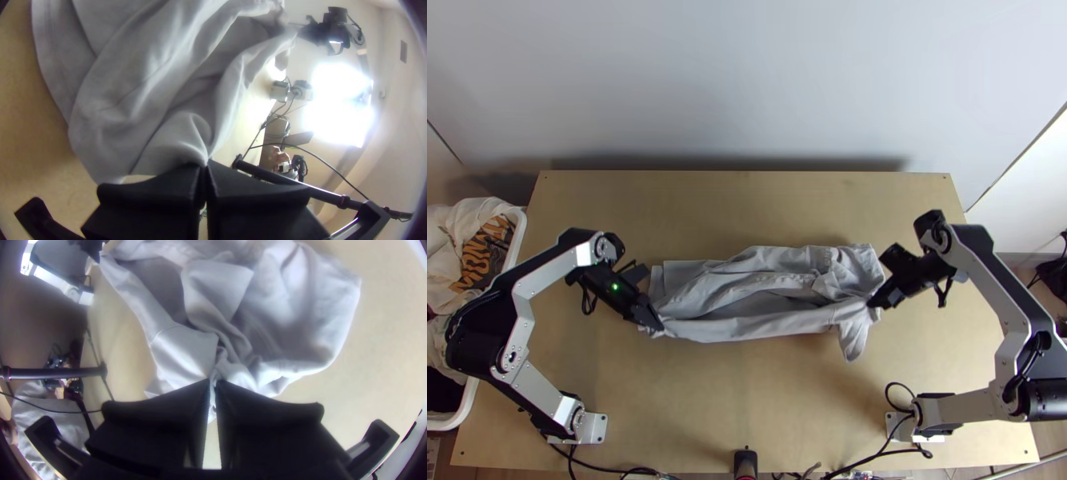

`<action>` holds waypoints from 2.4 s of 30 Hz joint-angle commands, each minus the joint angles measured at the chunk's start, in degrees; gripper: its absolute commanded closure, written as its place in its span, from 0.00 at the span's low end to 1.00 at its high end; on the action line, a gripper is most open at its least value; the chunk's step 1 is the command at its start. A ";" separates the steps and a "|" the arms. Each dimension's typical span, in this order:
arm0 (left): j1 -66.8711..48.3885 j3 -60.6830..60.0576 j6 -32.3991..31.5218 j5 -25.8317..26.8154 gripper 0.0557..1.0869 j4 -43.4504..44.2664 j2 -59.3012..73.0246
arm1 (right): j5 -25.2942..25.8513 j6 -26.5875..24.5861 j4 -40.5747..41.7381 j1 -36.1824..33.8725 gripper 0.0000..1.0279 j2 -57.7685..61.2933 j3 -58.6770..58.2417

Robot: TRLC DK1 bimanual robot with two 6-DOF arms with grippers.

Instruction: Fold the t-shirt

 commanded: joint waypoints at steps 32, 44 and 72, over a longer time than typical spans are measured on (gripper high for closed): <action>11.62 17.58 -8.32 7.79 0.95 1.73 26.26 | -5.96 17.59 9.10 -5.37 0.89 25.50 17.70; 11.36 19.16 -10.61 8.84 0.04 0.15 19.31 | -5.43 18.03 10.86 -3.53 0.11 17.51 13.57; 19.18 6.06 1.26 1.99 0.04 -7.41 2.35 | -5.52 16.45 -6.63 -4.58 0.04 1.86 27.98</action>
